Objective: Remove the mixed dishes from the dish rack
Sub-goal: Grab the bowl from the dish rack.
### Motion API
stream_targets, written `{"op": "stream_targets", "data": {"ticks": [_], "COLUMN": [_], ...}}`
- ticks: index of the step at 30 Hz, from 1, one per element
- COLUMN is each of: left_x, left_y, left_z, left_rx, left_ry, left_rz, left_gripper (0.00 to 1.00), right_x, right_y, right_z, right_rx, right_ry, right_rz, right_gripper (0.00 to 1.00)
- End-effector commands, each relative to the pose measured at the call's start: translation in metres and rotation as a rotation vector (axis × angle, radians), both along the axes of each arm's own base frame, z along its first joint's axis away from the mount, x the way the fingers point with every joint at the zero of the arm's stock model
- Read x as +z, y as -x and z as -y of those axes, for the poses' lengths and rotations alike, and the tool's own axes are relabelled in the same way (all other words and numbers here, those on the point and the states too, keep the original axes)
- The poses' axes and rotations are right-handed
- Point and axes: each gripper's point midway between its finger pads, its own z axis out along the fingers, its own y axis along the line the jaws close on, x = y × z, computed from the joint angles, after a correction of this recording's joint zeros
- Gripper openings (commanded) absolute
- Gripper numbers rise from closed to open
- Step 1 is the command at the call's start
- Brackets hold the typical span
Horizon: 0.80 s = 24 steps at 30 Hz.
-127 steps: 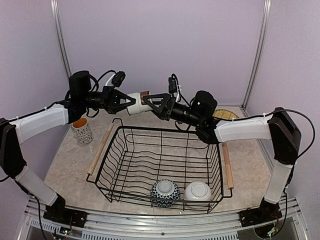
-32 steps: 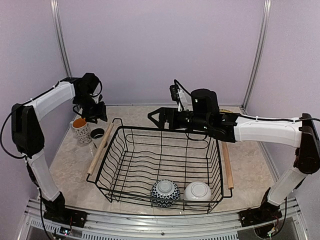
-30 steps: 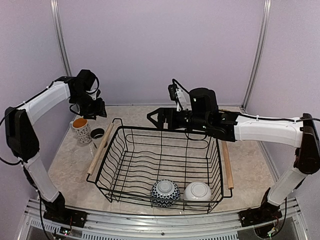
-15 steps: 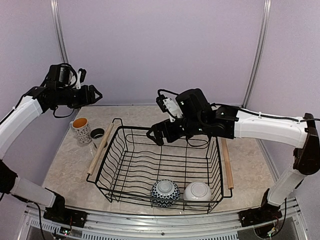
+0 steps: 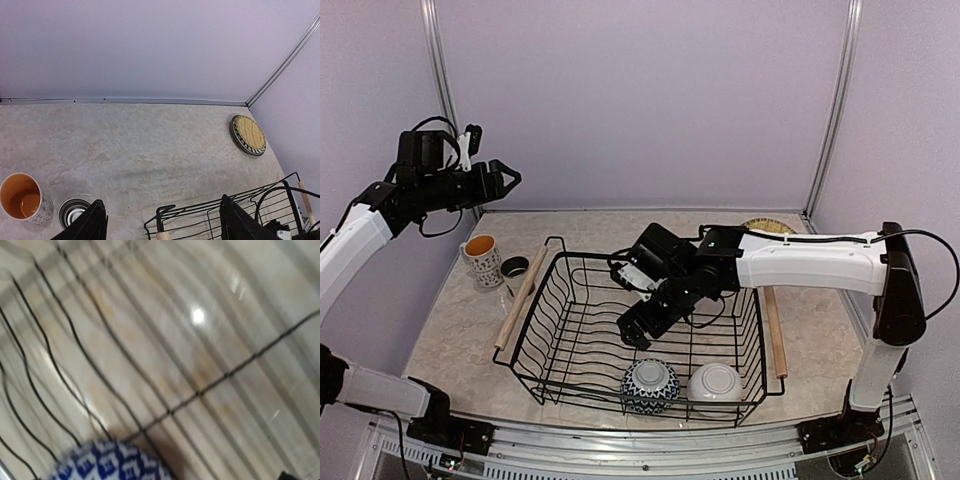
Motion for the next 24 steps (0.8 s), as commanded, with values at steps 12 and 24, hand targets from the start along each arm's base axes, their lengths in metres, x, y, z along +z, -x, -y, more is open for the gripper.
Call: {"op": "stream_targets", "data": {"ticks": [12, 24], "left_x": [-0.002, -0.007], "left_y": [-0.002, -0.003], "left_z": [0.007, 0.011], "left_rx": [-0.032, -0.042], "left_ry": [0.001, -0.004], "left_rz": [0.004, -0.010], "left_gripper": [0.75, 0.75], "right_x": [-0.055, -0.055], "right_y": [0.066, 0.081], "right_z": [0.014, 0.024], "right_rx": [0.171, 0.176], "right_ry": [0.230, 0.234], "right_rz": [-0.155, -0.191], "right_gripper": [0.95, 0.69]}}
